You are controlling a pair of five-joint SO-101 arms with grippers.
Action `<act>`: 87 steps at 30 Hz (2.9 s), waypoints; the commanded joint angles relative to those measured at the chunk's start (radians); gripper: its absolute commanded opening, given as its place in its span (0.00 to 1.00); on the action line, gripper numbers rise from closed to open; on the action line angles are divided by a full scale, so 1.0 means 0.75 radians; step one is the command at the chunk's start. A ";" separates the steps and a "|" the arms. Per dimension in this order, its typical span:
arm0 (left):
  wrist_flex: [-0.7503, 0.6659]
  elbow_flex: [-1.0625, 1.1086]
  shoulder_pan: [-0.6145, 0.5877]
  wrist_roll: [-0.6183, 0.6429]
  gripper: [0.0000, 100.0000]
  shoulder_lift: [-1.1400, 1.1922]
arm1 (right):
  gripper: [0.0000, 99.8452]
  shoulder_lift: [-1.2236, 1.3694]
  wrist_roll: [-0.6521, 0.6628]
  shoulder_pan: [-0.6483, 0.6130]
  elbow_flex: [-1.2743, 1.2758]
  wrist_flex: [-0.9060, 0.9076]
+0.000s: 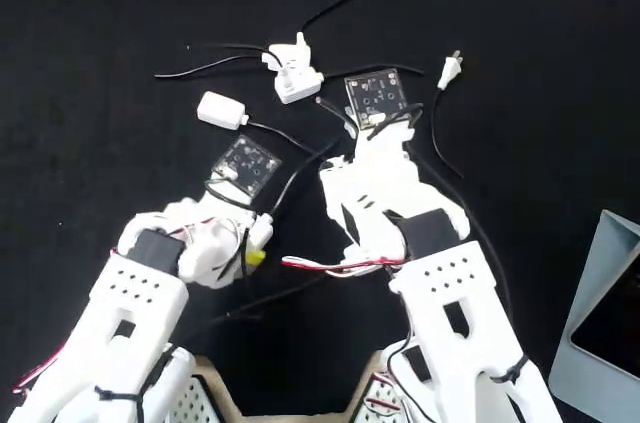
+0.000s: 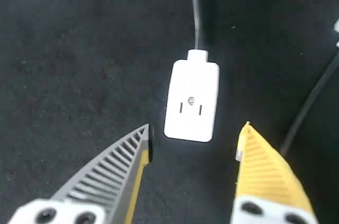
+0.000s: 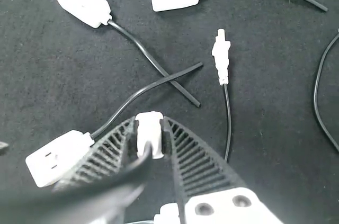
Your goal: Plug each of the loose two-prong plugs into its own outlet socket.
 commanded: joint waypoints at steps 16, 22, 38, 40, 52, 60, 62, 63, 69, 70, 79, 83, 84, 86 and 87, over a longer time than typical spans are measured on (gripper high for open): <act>-0.340 -0.013 0.054 0.006 0.25 0.513 | 0.01 -0.034 -0.010 0.012 -0.003 0.004; -0.340 -0.165 -0.017 0.004 0.16 0.720 | 0.01 -0.034 -0.010 0.012 -0.003 0.004; -0.254 -0.157 -0.171 -0.008 0.31 0.458 | 0.01 -0.034 -0.010 0.014 -0.003 0.004; -0.256 -0.167 -0.238 0.006 0.32 0.430 | 0.01 -0.034 -0.010 0.014 -0.003 0.004; -0.327 -0.257 -0.425 -0.090 0.29 0.530 | 0.01 -0.034 -0.010 0.012 -0.001 0.004; -0.164 -0.402 -0.292 -0.090 0.30 0.544 | 0.01 -0.032 -0.010 0.012 -0.001 0.004; -0.205 -0.386 -0.259 -0.092 0.30 0.552 | 0.01 -0.032 -0.010 0.012 -0.001 0.004; -0.245 -0.365 -0.251 -0.094 0.30 0.565 | 0.01 -0.030 -0.010 0.012 -0.001 0.004; -0.395 -0.377 -0.253 -0.098 0.30 0.800 | 0.01 -0.034 -0.010 0.010 0.013 0.004; -0.395 -0.392 -0.249 -0.098 0.29 0.839 | 0.01 -0.034 -0.008 0.010 0.013 0.004; -0.395 -0.455 -0.101 -0.096 0.10 0.970 | 0.01 -0.036 -0.002 0.018 0.013 0.004; -0.395 -0.455 0.042 -0.092 0.05 0.970 | 0.01 -0.036 -0.002 0.061 0.011 0.006; -0.395 -0.457 0.069 -0.092 0.05 0.970 | 0.01 -0.038 0.000 0.084 0.009 0.006; -0.395 -0.463 0.107 -0.090 0.05 0.970 | 0.01 -0.038 0.000 0.113 0.009 0.006; -0.395 -0.465 0.116 -0.090 0.05 0.970 | 0.01 -0.038 0.000 0.119 0.009 0.006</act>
